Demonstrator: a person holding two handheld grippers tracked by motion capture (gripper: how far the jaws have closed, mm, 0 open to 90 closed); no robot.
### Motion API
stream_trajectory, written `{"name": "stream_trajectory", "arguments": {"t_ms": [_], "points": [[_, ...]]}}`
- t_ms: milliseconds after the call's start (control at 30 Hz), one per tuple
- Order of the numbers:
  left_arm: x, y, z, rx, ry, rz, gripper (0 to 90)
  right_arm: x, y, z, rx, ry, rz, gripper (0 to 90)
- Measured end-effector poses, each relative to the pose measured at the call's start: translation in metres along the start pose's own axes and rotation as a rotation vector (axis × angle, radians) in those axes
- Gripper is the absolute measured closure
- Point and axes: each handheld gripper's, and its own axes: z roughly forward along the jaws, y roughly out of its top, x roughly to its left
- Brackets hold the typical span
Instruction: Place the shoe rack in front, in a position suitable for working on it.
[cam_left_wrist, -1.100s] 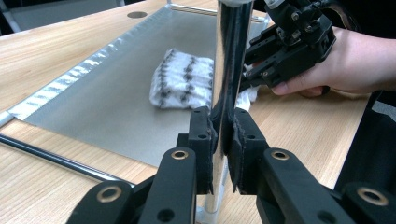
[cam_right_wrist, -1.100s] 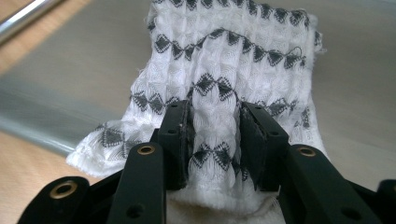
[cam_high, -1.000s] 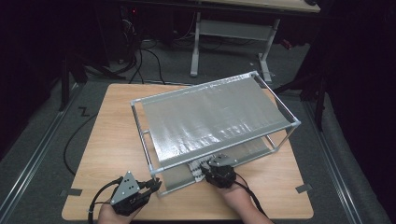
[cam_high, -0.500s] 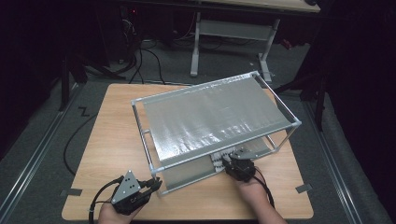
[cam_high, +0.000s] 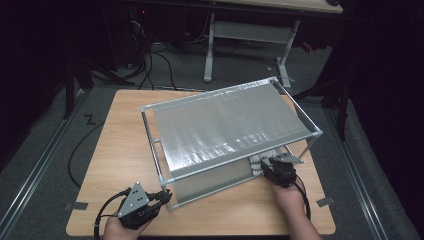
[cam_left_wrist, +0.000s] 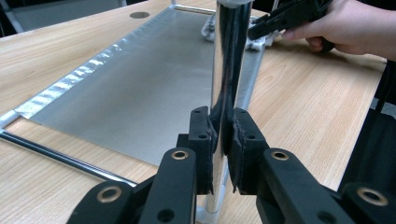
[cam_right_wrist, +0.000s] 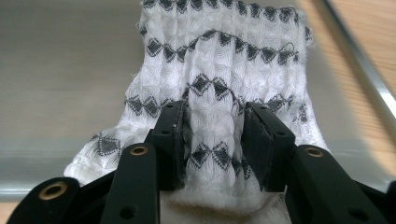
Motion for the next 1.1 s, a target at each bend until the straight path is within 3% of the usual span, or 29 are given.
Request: {"name": "stream_trajectory", "arguments": {"t_ms": [333, 400, 567, 700, 767, 967, 1100], "points": [[0.002, -0.002, 0.0, 0.002, 0.004, -0.004, 80.9, -0.029, -0.004, -0.003, -0.005, -0.125, 0.032, 51.4], [0.002, -0.002, 0.0, 0.003, 0.005, -0.004, 80.9, -0.034, -0.005, -0.004, -0.008, -0.124, 0.055, 50.3], [0.002, -0.002, 0.0, 0.003, 0.007, 0.004, 81.3, -0.033, -0.002, -0.006, -0.023, -0.146, 0.052, 50.6], [0.001, -0.002, 0.0, 0.003, 0.007, 0.001, 81.3, -0.033, 0.001, -0.012, -0.058, -0.13, 0.083, 58.3], [0.001, -0.002, 0.001, 0.001, 0.003, 0.003, 81.3, -0.034, 0.001, -0.011, -0.05, -0.119, 0.107, 58.7], [0.001, -0.002, 0.001, -0.003, -0.001, 0.003, 81.3, -0.037, -0.003, -0.003, -0.004, -0.072, 0.144, 53.6], [0.002, -0.004, 0.001, -0.013, -0.004, 0.01, 81.3, -0.035, -0.003, -0.002, 0.002, -0.066, 0.137, 50.0]]}}
